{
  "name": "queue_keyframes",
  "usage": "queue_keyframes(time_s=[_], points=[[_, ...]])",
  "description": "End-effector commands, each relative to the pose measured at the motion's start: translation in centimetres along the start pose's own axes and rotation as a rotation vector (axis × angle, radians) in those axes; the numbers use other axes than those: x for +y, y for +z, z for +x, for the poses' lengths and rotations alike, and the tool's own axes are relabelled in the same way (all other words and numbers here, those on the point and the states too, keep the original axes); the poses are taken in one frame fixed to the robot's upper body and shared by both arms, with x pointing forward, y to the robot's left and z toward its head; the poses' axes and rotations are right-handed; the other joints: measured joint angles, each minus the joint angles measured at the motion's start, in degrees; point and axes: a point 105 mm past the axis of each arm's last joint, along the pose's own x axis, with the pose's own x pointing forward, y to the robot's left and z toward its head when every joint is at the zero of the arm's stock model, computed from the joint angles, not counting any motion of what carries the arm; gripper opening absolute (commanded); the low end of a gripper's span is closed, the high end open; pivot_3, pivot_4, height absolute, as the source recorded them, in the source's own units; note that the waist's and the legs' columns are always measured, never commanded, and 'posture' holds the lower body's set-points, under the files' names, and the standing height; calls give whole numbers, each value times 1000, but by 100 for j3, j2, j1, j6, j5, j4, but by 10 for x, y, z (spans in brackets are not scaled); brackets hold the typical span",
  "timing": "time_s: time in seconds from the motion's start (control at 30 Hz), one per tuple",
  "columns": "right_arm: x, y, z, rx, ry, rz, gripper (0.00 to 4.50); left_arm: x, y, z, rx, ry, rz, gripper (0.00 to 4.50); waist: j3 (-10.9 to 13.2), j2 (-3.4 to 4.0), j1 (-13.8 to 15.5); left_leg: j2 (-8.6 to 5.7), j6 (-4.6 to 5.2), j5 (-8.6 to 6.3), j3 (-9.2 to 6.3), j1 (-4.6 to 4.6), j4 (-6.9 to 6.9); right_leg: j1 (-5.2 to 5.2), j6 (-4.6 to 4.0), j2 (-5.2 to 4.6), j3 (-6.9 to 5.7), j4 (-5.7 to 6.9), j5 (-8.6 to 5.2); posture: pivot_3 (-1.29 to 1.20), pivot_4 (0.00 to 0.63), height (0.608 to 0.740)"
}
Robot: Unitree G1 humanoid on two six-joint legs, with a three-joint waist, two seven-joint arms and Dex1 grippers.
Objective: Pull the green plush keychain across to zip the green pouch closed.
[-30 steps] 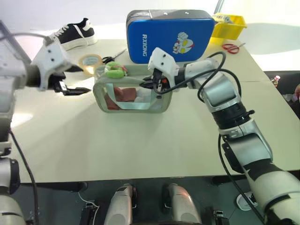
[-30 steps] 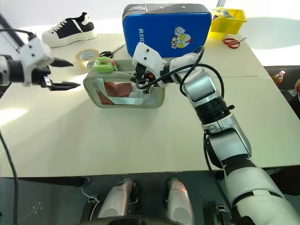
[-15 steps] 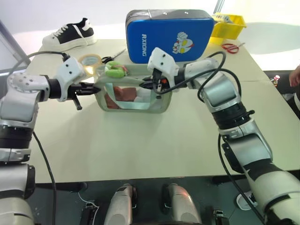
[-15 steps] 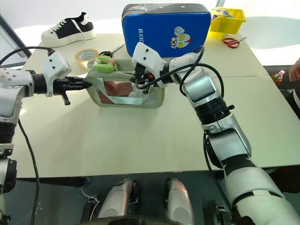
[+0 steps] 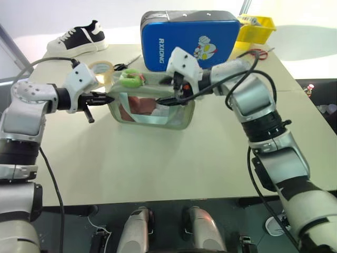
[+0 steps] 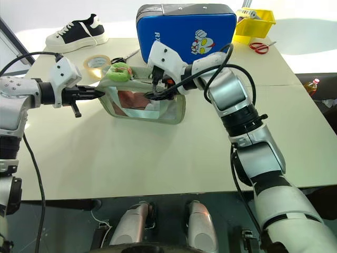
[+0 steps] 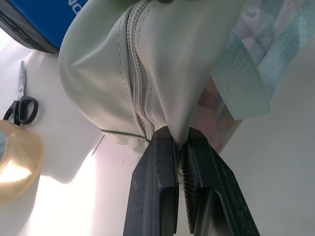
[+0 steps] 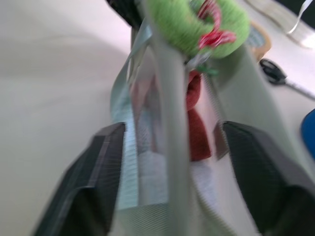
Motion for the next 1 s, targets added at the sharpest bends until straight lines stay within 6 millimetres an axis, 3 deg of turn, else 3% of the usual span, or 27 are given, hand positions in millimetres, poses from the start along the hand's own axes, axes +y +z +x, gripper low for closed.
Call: queue_keyframes(time_s=[0.03, 0.13, 0.2, 0.33, 0.53, 0.63, 0.83, 0.9, 1.0], points=[[-18, 33, -12, -88, -47, -75, 4448, 6, 12, -9, -13, 24, 47, 0, 0, 0, -3, 0, 0, 0, 0, 0, 0, 0, 0, 0, 0, 0, 0, 0, 150, 740], [-21, 56, -8, -169, -46, -65, 4448, 4, 15, -9, -17, 16, 49, 0, 0, 0, -8, 0, 0, 0, 0, 0, -1, -1, -1, 0, 0, 0, 0, 0, 150, 740], [-13, 71, 2, -221, -10, -63, 4448, 3, 16, -8, -19, 10, 49, 0, 0, 0, -16, 1, 0, 0, 0, 0, -2, 0, -1, 0, 0, 1, 0, 0, 150, 740], [7, 73, 27, -236, 41, -108, 4448, 2, 17, -7, -22, 6, 50, 0, 0, 0, -22, 2, 0, 0, 0, 1, -3, 0, -1, 1, 0, 1, 0, 0, 150, 740], [10, 69, 50, -232, 26, -116, 4448, 1, 19, -7, -24, 5, 53, 0, -1, -1, 14, 0, 0, 0, 0, -1, -1, 2, -1, 0, 0, -1, 1, 0, 150, 740], [6, 65, 50, -227, 18, -110, 3124, 1, 18, -9, -19, 7, 51, 0, -1, -1, 3, -1, 0, 0, 0, -1, -1, 2, -2, 0, 0, -1, 2, 0, 150, 740], [3, 60, 48, -221, 6, -95, 35, 0, 17, -9, -16, 9, 46, 0, 0, -1, -13, 0, -1, 0, 0, 0, -2, 1, -3, 0, 0, 0, 2, 0, 150, 740], [-3, 55, 45, -207, -28, -95, 35, 0, 17, -8, -16, 7, 47, 0, 0, -1, -10, 0, -1, 0, 0, 0, -1, 1, -2, 1, 0, 0, 2, 0, 150, 740], [-26, 46, 24, -196, -140, -60, 35, 0, 19, -6, -22, 4, 46, 0, 0, -1, 3, 0, -1, 0, 0, -1, -1, 2, -3, 0, 0, 0, 2, 0, 150, 740]])
